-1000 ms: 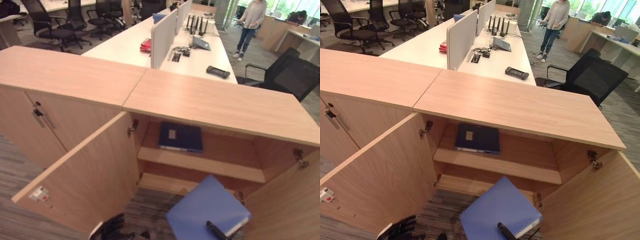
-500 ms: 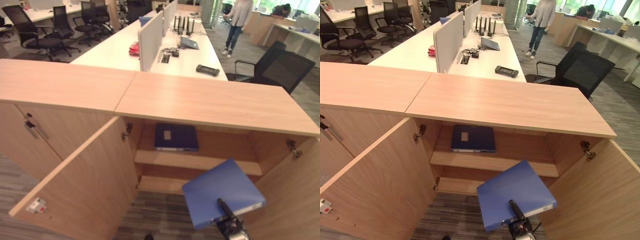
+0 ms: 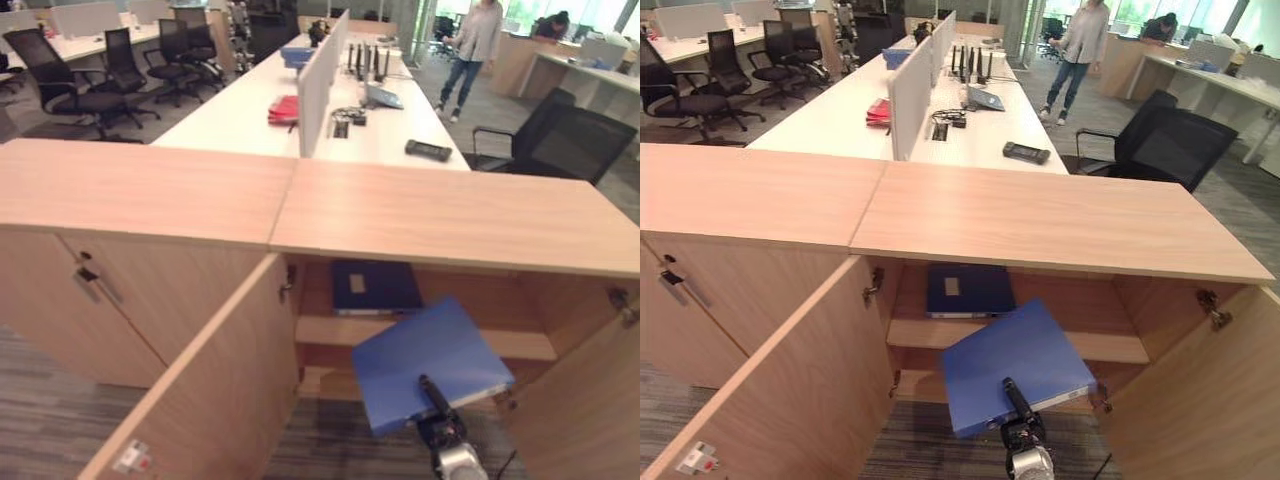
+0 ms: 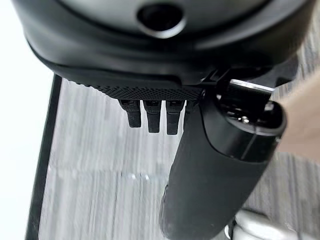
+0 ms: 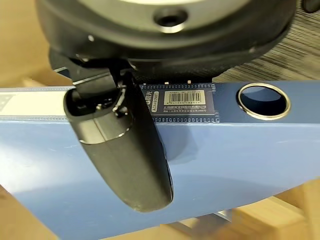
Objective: Put the empty folder in the office cabinet
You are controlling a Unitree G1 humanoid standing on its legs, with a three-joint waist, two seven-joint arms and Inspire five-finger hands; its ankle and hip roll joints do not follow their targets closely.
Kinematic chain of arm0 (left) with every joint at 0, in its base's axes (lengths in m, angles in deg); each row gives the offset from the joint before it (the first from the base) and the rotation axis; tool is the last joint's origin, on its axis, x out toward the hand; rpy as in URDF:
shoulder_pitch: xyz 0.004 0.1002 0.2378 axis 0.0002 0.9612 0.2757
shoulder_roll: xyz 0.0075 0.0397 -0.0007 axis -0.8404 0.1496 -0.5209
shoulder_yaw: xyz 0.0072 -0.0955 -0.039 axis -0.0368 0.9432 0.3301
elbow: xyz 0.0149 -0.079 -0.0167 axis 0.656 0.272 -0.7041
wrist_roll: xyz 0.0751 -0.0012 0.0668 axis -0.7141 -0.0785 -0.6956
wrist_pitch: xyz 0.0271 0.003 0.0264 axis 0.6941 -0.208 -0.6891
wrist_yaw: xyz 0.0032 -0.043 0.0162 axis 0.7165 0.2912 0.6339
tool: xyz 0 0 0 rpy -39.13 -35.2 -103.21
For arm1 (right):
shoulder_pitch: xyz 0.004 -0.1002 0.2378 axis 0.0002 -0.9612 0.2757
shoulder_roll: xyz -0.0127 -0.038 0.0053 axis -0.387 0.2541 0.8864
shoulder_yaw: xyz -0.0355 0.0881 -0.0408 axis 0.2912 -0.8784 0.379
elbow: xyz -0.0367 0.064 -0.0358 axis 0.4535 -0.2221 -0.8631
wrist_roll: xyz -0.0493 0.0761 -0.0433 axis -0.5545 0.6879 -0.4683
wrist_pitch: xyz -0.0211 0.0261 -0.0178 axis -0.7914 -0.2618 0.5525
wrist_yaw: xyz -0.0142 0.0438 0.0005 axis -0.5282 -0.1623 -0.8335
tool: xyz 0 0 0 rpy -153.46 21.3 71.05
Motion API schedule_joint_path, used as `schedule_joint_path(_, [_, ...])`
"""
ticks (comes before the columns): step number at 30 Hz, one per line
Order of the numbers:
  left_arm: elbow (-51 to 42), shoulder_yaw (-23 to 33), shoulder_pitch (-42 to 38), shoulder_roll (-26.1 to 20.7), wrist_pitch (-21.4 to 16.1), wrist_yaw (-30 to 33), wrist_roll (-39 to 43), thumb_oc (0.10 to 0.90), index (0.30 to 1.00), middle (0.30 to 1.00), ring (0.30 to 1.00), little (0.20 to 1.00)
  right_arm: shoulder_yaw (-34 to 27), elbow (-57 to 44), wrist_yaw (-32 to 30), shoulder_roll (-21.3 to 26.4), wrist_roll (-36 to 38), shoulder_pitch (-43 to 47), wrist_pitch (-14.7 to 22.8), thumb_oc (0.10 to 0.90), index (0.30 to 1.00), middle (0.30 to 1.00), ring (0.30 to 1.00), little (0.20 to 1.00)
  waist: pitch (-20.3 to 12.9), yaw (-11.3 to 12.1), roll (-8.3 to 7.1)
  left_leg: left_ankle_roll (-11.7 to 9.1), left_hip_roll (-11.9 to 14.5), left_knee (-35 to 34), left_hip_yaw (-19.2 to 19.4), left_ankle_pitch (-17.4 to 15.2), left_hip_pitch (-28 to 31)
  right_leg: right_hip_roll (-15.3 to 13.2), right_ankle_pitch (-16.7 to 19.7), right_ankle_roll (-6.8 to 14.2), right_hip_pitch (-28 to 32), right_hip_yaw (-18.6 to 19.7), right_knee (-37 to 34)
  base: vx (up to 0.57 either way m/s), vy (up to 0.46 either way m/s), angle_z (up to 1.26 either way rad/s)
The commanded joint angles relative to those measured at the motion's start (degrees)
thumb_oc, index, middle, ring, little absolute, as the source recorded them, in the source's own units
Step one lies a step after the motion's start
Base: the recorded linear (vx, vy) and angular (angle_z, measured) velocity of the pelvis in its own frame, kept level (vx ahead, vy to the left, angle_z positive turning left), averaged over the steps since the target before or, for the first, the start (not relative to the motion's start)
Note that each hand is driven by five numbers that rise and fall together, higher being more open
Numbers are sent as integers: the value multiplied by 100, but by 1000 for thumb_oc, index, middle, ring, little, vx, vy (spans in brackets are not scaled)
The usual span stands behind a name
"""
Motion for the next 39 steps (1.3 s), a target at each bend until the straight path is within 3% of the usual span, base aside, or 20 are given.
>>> schedule_joint_path(1, [88,-7,83,-293,105,61,-271,800,900,900,900,900,-291,-1076,344,165,258,297,463,400,300,300,300,300,293,-265,-91,-354,-25,-298,-488,-521,523,574,1301,13,-546,-99,-1134,152,5,37])
schedule_joint_path(2, [7,-19,24,-276,90,40,-241,800,900,900,900,900,-254,-1061,306,261,283,335,524,400,300,300,300,300,431,-350,-196,-347,-191,-83,-660,-652,696,1027,1476,32,-642,-186,-1836,226,-4,46])
schedule_joint_path(4, [-38,8,9,-233,66,-17,-199,800,900,900,900,900,-312,-1023,270,330,256,293,555,400,300,300,300,300,477,-380,-343,-351,-396,264,-797,-918,767,1255,1714,75,-632,-216,-2414,289,-20,38])
schedule_joint_path(6, [-100,35,28,-184,52,-24,-140,800,900,900,900,900,-365,-1000,226,357,254,237,586,400,300,300,300,300,478,-376,-433,-389,-527,608,-921,-1182,807,1254,1792,78,-498,-290,-2754,289,-48,87])
schedule_joint_path(7, [-142,12,41,-177,27,-17,-149,800,900,900,900,900,-420,-976,193,376,265,186,612,400,300,300,300,300,415,-356,-481,-436,-569,745,-933,-1378,807,1229,1658,23,-222,-412,-3160,267,-56,101])
schedule_joint_path(8, [-114,38,79,-123,18,-39,-94,800,900,900,900,900,-467,-857,157,400,261,187,610,400,300,300,300,300,370,-337,-491,-448,-562,784,-821,-1471,849,1204,1730,30,-191,-527,-3078,296,-76,54])
schedule_joint_path(11, [-67,73,151,20,8,-16,53,800,900,900,900,900,-556,-665,167,472,240,210,553,400,300,300,300,300,139,-352,-449,-509,-412,770,-925,-1682,988,1319,1315,-147,-16,-603,-3145,332,-78,25])
schedule_joint_path(14, [-76,-10,215,219,-38,-37,45,800,900,900,900,900,-656,-569,132,623,190,206,574,400,300,300,300,300,-92,-415,-387,-581,-74,340,-956,-1668,1190,1472,932,-331,71,-766,-3184,242,-108,7])
schedule_joint_path(21, [-241,-52,222,224,-73,5,144,800,900,900,900,900,-679,-595,66,677,196,246,609,400,300,300,300,300,-105,-413,-333,-633,190,-77,-1022,-1535,1187,1564,863,-355,-59,-772,-3160,94,-66,12])
schedule_joint_path(39, [-379,-120,196,186,-78,112,155,800,900,900,900,900,-661,-654,-52,594,142,162,634,400,300,300,300,300,31,-455,-302,-627,252,-298,-1068,-1444,1140,1440,909,-306,-288,-663,-2922,14,5,-3])
